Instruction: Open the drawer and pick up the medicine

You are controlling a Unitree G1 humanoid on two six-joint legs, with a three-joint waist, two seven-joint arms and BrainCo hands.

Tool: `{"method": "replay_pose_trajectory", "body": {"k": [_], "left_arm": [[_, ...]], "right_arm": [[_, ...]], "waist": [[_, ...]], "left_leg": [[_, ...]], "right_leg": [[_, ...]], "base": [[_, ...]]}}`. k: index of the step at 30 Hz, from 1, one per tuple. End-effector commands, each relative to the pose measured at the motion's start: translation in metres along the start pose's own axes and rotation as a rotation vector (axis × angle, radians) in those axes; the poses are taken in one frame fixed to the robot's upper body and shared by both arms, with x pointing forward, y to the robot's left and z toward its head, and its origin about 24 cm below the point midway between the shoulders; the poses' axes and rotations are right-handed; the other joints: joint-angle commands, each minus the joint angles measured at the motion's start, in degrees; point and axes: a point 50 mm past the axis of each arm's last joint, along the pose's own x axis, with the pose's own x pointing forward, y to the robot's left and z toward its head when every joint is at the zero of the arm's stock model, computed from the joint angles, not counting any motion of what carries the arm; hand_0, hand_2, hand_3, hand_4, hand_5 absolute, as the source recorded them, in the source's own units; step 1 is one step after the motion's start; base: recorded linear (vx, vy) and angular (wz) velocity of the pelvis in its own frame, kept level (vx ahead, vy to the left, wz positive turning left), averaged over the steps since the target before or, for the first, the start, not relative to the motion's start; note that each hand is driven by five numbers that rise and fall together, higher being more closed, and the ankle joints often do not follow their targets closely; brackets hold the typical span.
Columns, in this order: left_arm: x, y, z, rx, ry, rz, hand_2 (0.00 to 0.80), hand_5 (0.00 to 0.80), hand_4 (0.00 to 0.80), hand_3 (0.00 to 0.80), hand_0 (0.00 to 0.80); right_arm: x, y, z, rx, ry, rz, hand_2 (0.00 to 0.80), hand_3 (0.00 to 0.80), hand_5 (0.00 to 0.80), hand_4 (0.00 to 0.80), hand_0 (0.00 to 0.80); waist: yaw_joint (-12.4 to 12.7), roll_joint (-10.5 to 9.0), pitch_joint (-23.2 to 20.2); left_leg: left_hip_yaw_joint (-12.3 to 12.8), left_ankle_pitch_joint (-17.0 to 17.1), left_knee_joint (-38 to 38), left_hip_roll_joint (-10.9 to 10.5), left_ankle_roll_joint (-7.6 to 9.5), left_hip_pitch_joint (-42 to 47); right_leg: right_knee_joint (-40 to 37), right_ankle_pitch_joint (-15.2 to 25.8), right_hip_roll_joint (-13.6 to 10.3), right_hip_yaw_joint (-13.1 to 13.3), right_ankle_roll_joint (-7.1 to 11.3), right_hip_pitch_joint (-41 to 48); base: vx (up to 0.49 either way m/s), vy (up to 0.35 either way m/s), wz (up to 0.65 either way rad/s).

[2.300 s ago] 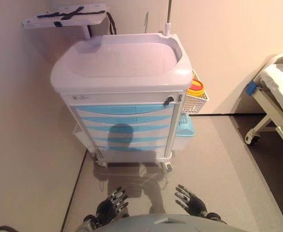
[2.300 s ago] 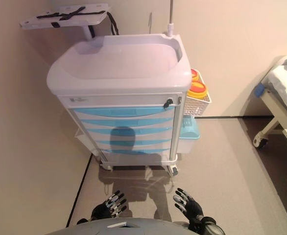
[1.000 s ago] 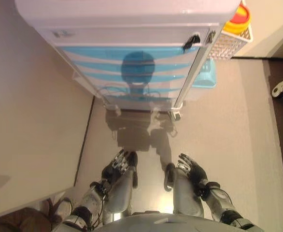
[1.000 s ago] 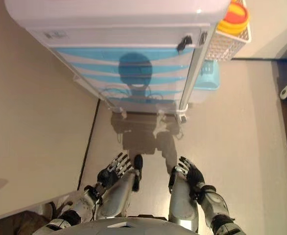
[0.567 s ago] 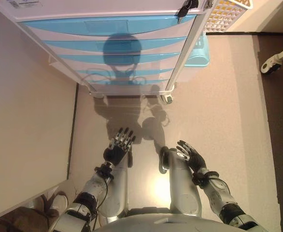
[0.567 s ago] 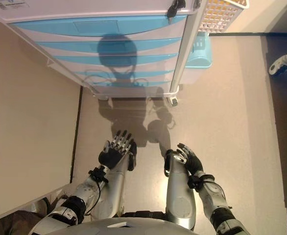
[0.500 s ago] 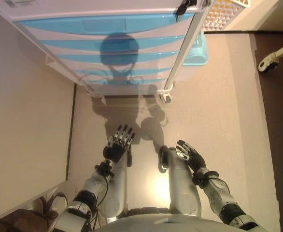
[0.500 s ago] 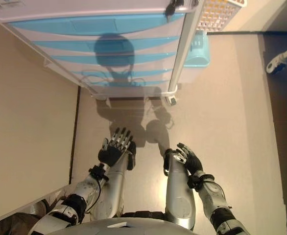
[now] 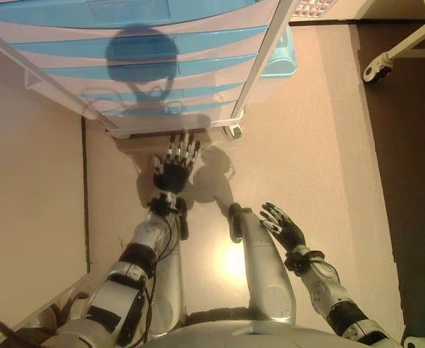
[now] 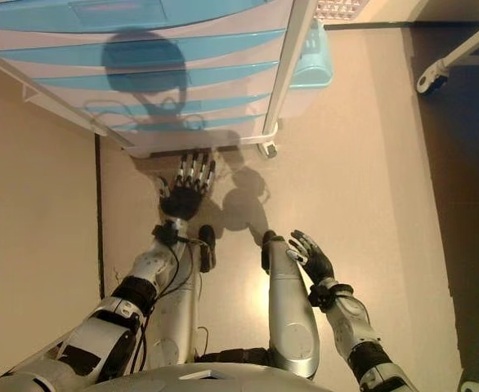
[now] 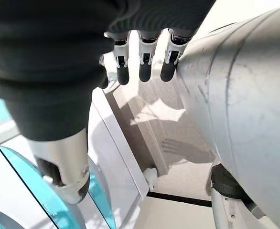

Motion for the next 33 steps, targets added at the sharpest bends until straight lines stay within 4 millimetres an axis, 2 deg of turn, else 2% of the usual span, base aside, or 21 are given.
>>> {"method": "replay_pose_trajectory", "body": {"k": [1,2,4,6,13,27,33], "left_arm": [[0.018,-0.020,0.003,-0.041,-0.077,-0.113,0.000,0.000,0.000,0.000,0.000],[0.026,-0.026,0.007,-0.035,-0.092,-0.140,0.000,0.000,0.000,0.000,0.000],[0.029,-0.028,0.009,-0.034,-0.097,-0.149,0.000,0.000,0.000,0.000,0.000],[0.048,-0.044,0.019,-0.009,-0.139,-0.198,0.000,0.000,0.000,0.000,0.000],[0.072,-0.070,0.048,0.052,-0.253,-0.285,0.000,0.000,0.000,0.000,0.000],[0.093,-0.098,0.087,0.115,-0.364,-0.333,0.000,0.000,0.000,0.000,0.000],[0.095,-0.095,0.082,0.174,-0.283,-0.311,0.000,0.000,0.000,0.000,0.000]], "right_arm": [[-0.028,-0.001,-0.038,0.022,0.155,0.001,0.000,0.000,0.000,0.000,0.000],[-0.029,-0.002,-0.038,0.023,0.155,-0.001,0.000,0.000,0.000,0.000,0.000],[-0.029,-0.002,-0.038,0.022,0.155,-0.002,0.000,0.000,0.000,0.000,0.000],[-0.032,-0.005,-0.038,0.009,0.155,-0.006,0.000,0.000,0.000,0.000,0.000],[-0.035,-0.010,-0.038,-0.001,0.148,-0.008,0.000,0.000,0.000,0.000,0.000],[-0.044,-0.016,-0.044,-0.016,0.153,-0.006,0.000,0.000,0.000,0.000,0.000],[-0.042,-0.017,-0.043,-0.005,0.152,-0.006,0.000,0.000,0.000,0.000,0.000]], "waist": [[-1.31,1.00,-2.37],[-1.54,1.01,-2.26],[-1.62,1.03,-2.23],[-2.32,1.16,-2.08],[-3.41,1.23,-1.66],[-4.52,1.48,-1.49],[-4.65,1.76,-1.03]], "left_leg": [[2.95,0.10,-8.19,-3.20,5.27,1.54],[3.06,-0.09,-7.92,-3.24,5.34,1.30],[3.09,-0.15,-7.78,-3.27,5.36,1.18],[3.42,-0.46,-7.54,-3.34,5.46,1.02],[4.24,-0.88,-8.06,-3.30,5.51,1.49],[5.19,-1.53,-9.75,-3.55,5.45,3.71],[5.65,-1.53,-10.25,-3.45,5.48,3.99]], "right_leg": [[-0.92,5.85,3.20,0.55,-1.57,-4.53],[-0.95,5.84,3.26,0.75,-1.64,-4.72],[-0.95,5.86,3.28,0.81,-1.67,-4.82],[-1.18,6.04,3.41,1.28,-1.81,-5.14],[-2.11,6.33,3.57,1.88,-2.02,-5.13],[-3.61,6.62,3.38,2.14,-2.24,-3.52],[-3.70,6.98,3.19,1.91,-2.04,-3.58]], "base": [[0.027,0.019,-0.07],[0.022,0.022,-0.05],[0.020,0.019,-0.05],[0.037,0.039,-0.03],[0.004,0.012,-0.03],[0.000,0.000,0.00],[0.000,0.000,0.00]]}}
